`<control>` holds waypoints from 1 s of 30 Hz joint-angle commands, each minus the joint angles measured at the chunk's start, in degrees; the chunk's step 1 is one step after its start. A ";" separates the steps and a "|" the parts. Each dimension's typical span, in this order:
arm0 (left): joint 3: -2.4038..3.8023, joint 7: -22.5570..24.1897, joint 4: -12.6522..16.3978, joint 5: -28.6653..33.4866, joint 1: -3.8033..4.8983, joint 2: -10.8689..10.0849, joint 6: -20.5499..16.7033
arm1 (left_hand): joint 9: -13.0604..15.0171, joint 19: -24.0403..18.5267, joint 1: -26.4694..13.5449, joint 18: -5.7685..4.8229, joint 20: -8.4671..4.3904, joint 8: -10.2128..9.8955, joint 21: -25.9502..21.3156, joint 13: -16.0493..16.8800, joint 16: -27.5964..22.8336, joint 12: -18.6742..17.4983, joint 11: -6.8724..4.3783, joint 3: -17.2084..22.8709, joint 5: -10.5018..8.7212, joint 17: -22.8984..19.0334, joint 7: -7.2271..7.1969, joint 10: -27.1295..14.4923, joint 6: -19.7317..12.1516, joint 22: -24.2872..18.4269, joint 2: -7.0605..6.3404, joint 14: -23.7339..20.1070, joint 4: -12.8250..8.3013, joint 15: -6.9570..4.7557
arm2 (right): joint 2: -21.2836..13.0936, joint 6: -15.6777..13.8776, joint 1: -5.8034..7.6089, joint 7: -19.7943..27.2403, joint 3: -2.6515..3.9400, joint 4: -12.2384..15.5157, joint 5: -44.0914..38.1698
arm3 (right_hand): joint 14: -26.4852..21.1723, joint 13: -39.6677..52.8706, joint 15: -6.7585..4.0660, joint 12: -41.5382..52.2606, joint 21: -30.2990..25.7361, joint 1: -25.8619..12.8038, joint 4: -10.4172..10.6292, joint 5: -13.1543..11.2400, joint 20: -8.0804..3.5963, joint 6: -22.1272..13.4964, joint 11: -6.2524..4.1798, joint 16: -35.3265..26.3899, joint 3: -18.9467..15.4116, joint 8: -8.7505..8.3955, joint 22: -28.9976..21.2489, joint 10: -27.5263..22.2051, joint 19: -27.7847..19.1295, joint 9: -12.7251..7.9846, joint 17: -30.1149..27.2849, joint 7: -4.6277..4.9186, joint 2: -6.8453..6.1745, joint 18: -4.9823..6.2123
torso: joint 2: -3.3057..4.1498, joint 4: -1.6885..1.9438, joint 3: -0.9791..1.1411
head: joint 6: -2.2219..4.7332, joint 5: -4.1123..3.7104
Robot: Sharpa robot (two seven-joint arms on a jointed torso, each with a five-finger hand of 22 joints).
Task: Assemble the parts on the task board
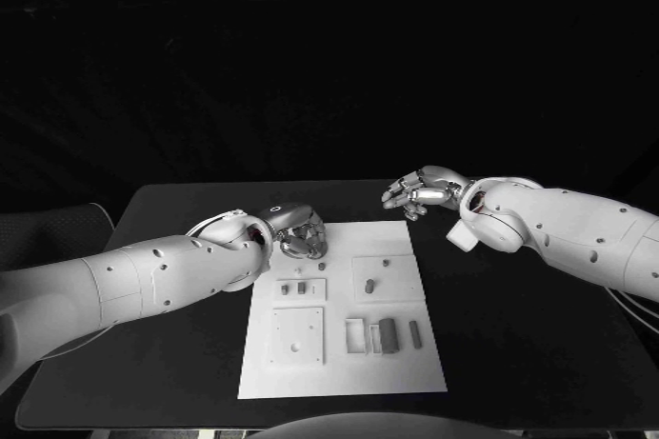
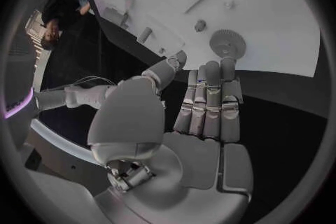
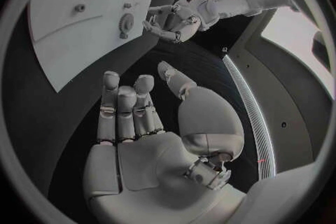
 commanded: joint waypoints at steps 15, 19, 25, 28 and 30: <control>0.03 1.16 -1.18 -10.49 -1.84 2.20 2.87 | -1.83 2.18 0.89 2.25 -0.61 0.66 2.70 -0.78 5.00 -2.78 -0.40 -1.22 0.24 3.52 -0.30 2.96 2.21 4.09 0.80 1.00 -0.04 -0.35 | -0.21 0.75 -0.06 0.45 0.00 0.41 -0.69 | -0.30 -0.08 -0.02 0.35 -0.19 -0.39 0.13 -0.06 0.09 2.48 2.30 -0.17 0.12 -0.26 0.92 -9.73 0.44 -0.09 -0.09 2.01 0.06 0.80 | 0.13 -0.02 -0.01 | -0.31 -0.54; 0.03 0.85 -1.84 -10.51 -2.18 2.48 2.74 | -1.91 2.13 0.89 2.25 -0.58 0.71 2.71 -0.88 5.08 -3.06 -0.34 -1.12 0.31 3.58 -0.14 2.85 2.32 4.24 0.95 0.90 0.02 -0.30 | -0.26 0.74 -0.06 0.44 0.00 0.47 -0.69 | -0.30 -0.08 -0.01 0.35 -0.19 -0.38 0.12 -0.06 0.09 2.49 2.30 -0.17 0.12 -0.27 0.92 -9.73 0.44 -0.09 -0.09 2.01 0.06 0.80 | 0.16 -0.03 -0.05 | -0.40 -0.69; 0.04 -0.10 -2.81 -10.51 -2.58 2.63 1.28 | -2.52 4.39 1.07 3.08 -0.70 0.39 4.70 -1.37 7.79 -4.36 -0.19 -1.24 0.37 4.80 0.02 2.14 1.77 5.22 0.67 2.46 0.12 -0.26 | -0.22 0.81 -0.06 0.43 0.00 0.68 -0.69 | -0.30 -0.09 -0.01 0.36 -0.19 -0.38 0.12 -0.06 0.09 2.49 2.31 -0.17 0.12 -0.27 0.93 -9.73 0.45 -0.09 -0.09 2.02 0.06 0.80 | 0.25 -0.02 -0.04 | -0.40 -0.73; 0.04 -0.39 -3.26 -10.51 -2.62 2.77 1.22 | -2.83 5.96 1.11 3.79 -0.86 0.38 6.85 -1.48 10.29 -4.76 -0.32 -1.49 0.38 5.83 0.05 2.37 1.73 5.28 0.66 3.44 0.18 -0.43 | -0.19 0.83 -0.06 0.43 0.00 0.71 -0.69 | -0.29 -0.09 -0.01 0.36 -0.18 -0.38 0.12 -0.06 0.09 2.49 2.31 -0.16 0.12 -0.27 0.93 -9.73 0.45 -0.09 -0.09 2.02 0.06 0.80 | 0.29 -0.01 -0.03 | -0.46 -0.76; 0.04 -0.59 -3.52 -10.51 -2.77 2.88 1.41 | -3.03 6.62 1.16 4.20 -0.92 0.37 8.23 -1.55 11.64 -5.01 -0.38 -1.53 0.39 6.27 -0.01 2.53 1.65 5.27 0.69 3.96 0.21 -0.50 | -0.21 0.82 -0.06 0.42 0.00 0.81 -0.69 | -0.29 -0.09 -0.01 0.36 -0.18 -0.38 0.12 -0.06 0.09 2.50 2.31 -0.16 0.12 -0.27 0.93 -9.73 0.45 -0.09 -0.09 2.02 0.06 0.80 | 0.35 -0.02 -0.02 | -0.47 -0.74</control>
